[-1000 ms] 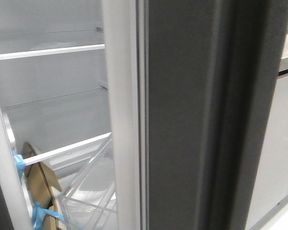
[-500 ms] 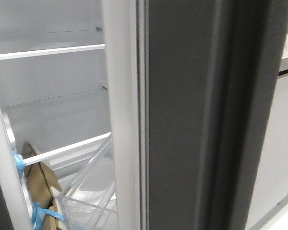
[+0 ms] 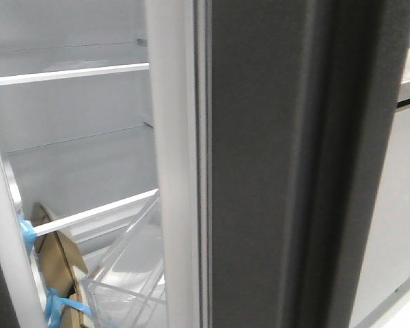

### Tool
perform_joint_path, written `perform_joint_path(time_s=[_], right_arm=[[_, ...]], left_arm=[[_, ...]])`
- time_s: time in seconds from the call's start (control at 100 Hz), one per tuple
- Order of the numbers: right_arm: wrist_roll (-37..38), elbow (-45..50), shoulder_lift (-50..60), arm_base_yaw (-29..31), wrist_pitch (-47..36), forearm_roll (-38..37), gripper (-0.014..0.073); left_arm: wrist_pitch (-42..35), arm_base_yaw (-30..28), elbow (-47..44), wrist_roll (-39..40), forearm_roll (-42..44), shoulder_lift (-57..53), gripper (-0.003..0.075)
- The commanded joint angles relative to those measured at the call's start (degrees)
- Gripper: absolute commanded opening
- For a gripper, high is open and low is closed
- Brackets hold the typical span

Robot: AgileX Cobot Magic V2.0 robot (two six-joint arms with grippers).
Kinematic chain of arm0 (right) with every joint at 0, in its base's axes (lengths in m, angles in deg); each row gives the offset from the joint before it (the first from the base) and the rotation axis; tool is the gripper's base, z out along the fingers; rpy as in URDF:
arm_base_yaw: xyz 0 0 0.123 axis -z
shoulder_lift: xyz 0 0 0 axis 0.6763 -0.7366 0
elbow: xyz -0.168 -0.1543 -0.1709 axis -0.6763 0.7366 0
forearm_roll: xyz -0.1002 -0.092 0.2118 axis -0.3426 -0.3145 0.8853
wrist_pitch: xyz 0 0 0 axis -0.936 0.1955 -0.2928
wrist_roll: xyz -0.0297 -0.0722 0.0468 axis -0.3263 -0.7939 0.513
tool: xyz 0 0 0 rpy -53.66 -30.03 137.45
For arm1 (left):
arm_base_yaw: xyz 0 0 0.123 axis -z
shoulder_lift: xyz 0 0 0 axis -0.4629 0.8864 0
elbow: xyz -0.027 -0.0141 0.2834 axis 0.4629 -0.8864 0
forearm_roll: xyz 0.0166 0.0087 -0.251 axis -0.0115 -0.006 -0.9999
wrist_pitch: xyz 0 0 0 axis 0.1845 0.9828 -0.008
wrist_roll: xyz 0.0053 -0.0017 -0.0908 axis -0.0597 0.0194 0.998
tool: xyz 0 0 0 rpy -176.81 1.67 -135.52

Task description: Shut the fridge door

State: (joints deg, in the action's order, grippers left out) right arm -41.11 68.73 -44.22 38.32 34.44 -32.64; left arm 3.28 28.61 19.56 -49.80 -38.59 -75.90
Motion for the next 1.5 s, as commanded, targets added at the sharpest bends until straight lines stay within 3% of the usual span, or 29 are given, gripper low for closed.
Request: perform_joint_path(time_s=[0.0, 0.12, 0.4, 0.75, 1.09, 1.19, 1.31, 1.49], right_arm=[[-0.05, 0.23, 0.72, 0.03, -4.4, -1.42, -0.0076], [4.53, -0.14, 0.72, 0.03, -4.11, -6.37, -0.0076], [5.49, -1.47, 0.32, 0.03, -2.75, -6.04, -0.0076], [5.49, -21.18, -10.72, -1.38, 5.81, -5.91, -0.0076], [5.49, -43.56, -22.27, -10.23, 7.19, -5.65, -0.0076], [5.92, -49.98, -25.34, -13.36, 12.21, -3.86, -0.0076], [12.56, -58.58, -29.0, -18.32, 20.06, -3.0, -0.0076], [13.09, -68.25, -34.51, -26.26, 24.34, -3.0, -0.0076]], left_arm=[[-4.4, 0.27, -1.6, 0.2, -0.09, 1.09, -0.0021], [-4.4, 0.27, -1.6, 0.2, -0.09, 1.09, -0.0021], [-4.4, 0.27, -1.6, 0.2, -0.09, 1.09, -0.0021], [-4.4, 0.27, -1.6, 0.2, -0.09, 1.09, -0.0021], [-4.4, 0.27, -1.6, 0.2, -0.09, 1.09, -0.0021], [-4.4, 0.27, -1.6, 0.2, -0.09, 1.09, -0.0021], [-4.4, 0.27, -1.6, 0.2, -0.09, 1.09, -0.0021], [-4.4, 0.27, -1.6, 0.2, -0.09, 1.09, -0.0021]])
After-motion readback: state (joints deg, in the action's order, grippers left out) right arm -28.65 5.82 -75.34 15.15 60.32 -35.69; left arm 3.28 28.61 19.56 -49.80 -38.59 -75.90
